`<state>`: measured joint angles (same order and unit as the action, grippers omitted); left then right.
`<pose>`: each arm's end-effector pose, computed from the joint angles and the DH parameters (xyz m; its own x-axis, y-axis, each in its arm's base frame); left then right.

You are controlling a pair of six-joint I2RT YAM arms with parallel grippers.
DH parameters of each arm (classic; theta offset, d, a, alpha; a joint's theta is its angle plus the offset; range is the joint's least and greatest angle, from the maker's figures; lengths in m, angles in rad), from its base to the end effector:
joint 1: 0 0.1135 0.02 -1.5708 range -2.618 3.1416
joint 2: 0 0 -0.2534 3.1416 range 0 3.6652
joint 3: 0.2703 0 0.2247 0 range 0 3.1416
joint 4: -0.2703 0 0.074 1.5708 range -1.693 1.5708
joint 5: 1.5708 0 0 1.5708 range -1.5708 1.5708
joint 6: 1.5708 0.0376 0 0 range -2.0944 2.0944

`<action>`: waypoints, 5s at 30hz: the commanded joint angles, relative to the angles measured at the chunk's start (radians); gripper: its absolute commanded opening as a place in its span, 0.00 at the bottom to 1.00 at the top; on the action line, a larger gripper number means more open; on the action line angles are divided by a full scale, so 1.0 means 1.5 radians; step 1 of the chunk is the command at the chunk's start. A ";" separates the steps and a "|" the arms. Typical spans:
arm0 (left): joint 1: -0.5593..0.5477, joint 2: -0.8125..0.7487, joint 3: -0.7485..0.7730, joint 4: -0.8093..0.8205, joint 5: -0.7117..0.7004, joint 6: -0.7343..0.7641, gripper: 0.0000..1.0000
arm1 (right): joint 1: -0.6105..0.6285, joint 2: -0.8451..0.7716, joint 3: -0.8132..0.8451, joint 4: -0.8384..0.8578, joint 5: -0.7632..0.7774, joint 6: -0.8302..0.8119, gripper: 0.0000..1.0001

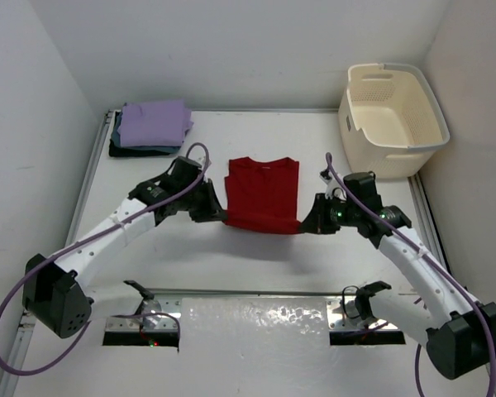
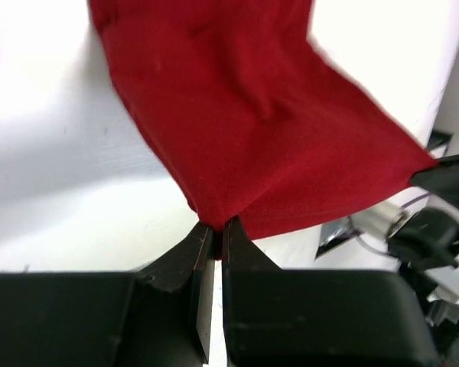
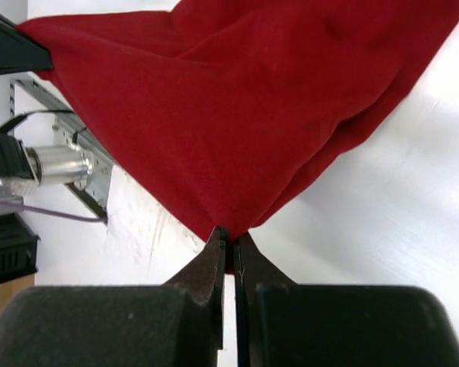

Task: Fold and stack the t-shirts
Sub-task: Fold the long partially folded tshirt into a neat square, then put the neatly folded tshirt into the corner of the board with the left arm

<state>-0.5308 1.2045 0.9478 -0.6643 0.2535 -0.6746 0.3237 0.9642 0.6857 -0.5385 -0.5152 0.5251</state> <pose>0.1856 -0.1199 0.2652 -0.9241 -0.1587 -0.3478 0.0560 0.8437 -0.5338 0.1584 0.0727 0.2420 -0.8971 0.1592 -0.4121 -0.1696 0.7373 0.6539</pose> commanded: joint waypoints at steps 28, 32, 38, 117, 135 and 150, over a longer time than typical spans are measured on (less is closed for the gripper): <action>0.123 0.475 0.528 0.040 -0.068 0.094 0.00 | -0.132 0.415 0.349 0.132 0.063 -0.023 0.00; 0.130 0.540 0.573 0.030 -0.076 0.093 0.00 | -0.143 0.489 0.395 0.135 0.075 -0.032 0.00; 0.138 0.641 0.647 0.041 -0.079 0.091 0.00 | -0.150 0.624 0.467 0.170 0.074 -0.029 0.00; 0.109 0.685 0.568 0.064 -0.139 0.125 1.00 | -0.112 0.192 0.101 0.222 0.175 -0.143 0.99; 0.064 0.750 0.539 0.128 -0.064 0.113 0.45 | -0.111 0.167 0.100 0.190 0.262 -0.173 0.99; 0.083 0.650 0.574 0.182 -0.074 0.351 0.00 | -0.112 0.157 0.095 0.172 0.318 -0.196 0.99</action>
<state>-0.4221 2.2967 1.7916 -0.4442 0.1501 -0.3241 0.1577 1.2327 0.8314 -0.2897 -0.0738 0.2558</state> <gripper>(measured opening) 0.137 0.992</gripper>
